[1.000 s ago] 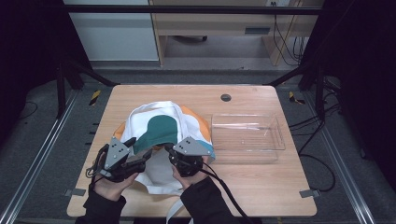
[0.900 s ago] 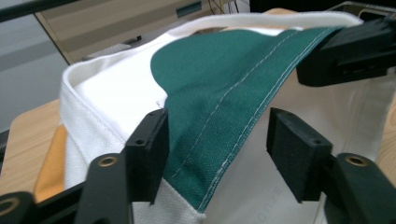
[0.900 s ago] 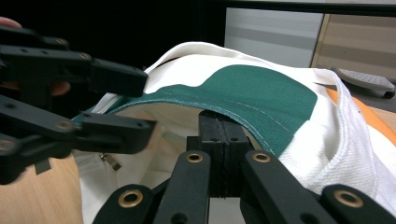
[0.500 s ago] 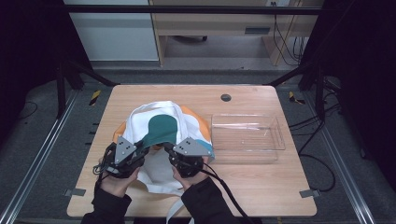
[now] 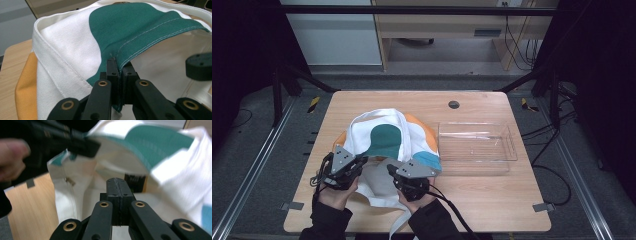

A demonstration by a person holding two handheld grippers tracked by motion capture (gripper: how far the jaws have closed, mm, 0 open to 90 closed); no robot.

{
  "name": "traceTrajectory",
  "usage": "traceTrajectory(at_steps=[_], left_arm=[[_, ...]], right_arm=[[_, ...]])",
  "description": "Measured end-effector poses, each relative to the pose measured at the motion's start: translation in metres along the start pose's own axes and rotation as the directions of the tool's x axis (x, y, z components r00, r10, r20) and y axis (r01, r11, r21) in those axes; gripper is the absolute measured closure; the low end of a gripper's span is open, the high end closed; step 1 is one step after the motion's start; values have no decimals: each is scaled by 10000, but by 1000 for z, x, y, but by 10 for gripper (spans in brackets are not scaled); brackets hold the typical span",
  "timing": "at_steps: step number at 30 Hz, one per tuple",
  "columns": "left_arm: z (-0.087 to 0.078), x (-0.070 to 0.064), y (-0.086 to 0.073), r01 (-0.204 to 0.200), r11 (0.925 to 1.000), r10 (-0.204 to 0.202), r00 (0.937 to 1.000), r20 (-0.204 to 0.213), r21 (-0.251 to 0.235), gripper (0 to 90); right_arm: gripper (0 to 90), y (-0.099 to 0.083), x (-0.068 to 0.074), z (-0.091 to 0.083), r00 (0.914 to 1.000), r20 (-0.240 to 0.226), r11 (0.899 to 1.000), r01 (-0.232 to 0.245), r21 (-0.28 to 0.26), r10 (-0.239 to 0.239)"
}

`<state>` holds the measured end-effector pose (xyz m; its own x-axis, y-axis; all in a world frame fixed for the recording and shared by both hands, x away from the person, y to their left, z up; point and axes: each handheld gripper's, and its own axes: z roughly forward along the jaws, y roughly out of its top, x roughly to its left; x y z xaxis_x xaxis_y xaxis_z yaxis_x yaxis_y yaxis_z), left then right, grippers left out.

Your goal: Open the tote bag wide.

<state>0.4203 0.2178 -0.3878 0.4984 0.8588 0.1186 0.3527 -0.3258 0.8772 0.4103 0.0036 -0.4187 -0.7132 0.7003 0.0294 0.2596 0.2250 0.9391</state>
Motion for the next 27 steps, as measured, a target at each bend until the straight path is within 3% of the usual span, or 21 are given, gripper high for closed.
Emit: traceTrajectory(at_steps=[10,18,27], left_arm=[[-2,1,0,161,9997,-159,9998,85,-158,870],[-2,2,0,247,9995,-245,9997,99,-207,870],[-4,2,1,349,9989,-345,9993,120,-314,870]], right_arm=[[900,-28,-6,5,9997,77,9965,-235,803,230],[900,-58,-7,15,9988,197,9836,-468,1743,441],[900,-77,-7,23,9981,277,9695,-592,2378,542]])
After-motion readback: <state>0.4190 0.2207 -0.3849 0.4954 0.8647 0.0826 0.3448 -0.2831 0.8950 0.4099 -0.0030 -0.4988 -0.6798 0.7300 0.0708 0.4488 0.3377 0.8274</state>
